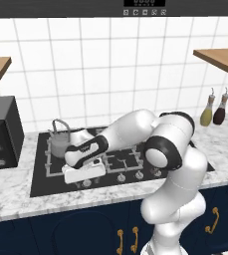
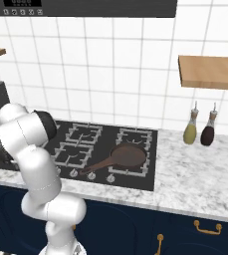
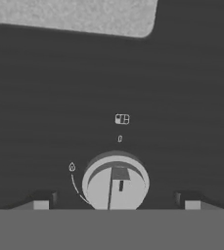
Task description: Pick the kettle from the counter and place it on a stove burner. Then turn the burner on.
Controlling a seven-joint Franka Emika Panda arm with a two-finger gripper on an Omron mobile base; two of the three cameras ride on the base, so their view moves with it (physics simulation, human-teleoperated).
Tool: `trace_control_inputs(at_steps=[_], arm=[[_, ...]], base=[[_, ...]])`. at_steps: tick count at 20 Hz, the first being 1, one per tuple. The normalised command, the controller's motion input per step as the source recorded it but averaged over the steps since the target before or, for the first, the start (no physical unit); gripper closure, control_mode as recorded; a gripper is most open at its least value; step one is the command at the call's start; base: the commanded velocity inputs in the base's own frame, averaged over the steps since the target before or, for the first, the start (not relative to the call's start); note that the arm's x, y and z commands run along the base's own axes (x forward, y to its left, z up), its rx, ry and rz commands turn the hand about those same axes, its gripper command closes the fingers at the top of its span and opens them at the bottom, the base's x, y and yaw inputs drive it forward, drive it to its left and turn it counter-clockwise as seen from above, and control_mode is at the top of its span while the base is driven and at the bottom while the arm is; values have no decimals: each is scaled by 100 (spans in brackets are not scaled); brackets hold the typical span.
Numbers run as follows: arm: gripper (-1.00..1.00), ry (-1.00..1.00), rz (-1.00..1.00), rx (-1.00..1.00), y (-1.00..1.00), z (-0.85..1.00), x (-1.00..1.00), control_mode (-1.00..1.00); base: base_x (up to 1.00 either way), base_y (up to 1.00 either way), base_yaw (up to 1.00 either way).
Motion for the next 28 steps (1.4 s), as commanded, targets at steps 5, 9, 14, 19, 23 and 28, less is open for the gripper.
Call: trace_control_inputs(at_steps=[5,9,14,19,23,28], arm=[[-100,0,0,0,0,-11,8,-100],[-100,0,0,0,0,-6,7,-100],[-100,0,0,0,0,0,17,-100],[-100,1,0,0,0,-3,2,-100],[100,3,0,0,0,-1,0,-100],[100,1,0,0,0,0,0,-100]], base=[[0,0,0],[0,0,0],[0,0,0],[0,0,0],[0,0,0],[0,0,0]])
